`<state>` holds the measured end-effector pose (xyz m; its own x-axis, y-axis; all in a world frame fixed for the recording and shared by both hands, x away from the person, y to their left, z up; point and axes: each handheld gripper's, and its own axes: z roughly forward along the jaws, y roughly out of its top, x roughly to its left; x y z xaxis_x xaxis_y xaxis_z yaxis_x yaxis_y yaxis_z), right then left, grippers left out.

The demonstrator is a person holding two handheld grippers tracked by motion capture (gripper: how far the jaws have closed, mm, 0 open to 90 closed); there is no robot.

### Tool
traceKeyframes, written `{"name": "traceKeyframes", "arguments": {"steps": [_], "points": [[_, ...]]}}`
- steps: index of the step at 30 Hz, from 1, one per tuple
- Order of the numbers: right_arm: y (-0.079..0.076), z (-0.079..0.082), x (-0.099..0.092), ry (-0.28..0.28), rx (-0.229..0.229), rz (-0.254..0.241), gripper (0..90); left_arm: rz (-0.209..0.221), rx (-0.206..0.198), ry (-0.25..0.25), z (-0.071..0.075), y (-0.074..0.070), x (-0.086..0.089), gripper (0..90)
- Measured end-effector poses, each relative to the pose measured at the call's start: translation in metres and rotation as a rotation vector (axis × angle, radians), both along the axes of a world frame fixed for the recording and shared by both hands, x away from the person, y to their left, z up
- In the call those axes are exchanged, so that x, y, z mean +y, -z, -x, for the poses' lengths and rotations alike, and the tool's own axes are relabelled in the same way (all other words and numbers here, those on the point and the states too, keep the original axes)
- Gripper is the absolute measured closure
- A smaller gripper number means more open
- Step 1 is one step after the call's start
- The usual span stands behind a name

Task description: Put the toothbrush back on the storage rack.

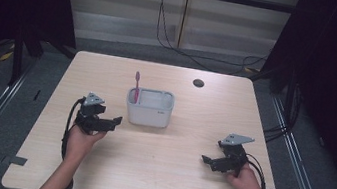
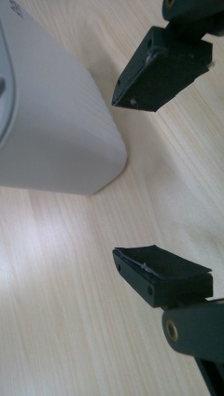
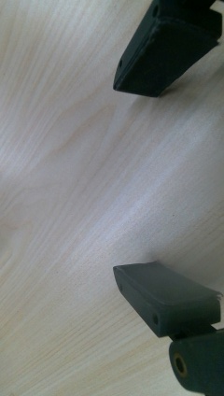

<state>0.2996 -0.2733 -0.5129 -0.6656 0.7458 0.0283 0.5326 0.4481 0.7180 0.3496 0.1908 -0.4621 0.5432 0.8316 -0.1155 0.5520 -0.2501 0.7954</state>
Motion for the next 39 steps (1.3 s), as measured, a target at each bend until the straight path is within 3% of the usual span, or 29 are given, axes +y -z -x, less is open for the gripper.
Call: {"name": "traceKeyframes", "arguments": {"steps": [4,18,39], "points": [[0.000,0.000,0.000,0.000,0.000,0.000,9.6,-0.030,0.014,0.004,0.003,0.005,0.004,22.2],[0.000,0.000,0.000,0.001,0.000,0.000,9.6,-0.078,0.057,-0.015,0.003,0.020,0.013,22.5],[0.000,0.000,0.000,0.001,0.000,0.000,9.6,-0.154,0.098,-0.011,0.004,0.031,0.015,22.6]]}}
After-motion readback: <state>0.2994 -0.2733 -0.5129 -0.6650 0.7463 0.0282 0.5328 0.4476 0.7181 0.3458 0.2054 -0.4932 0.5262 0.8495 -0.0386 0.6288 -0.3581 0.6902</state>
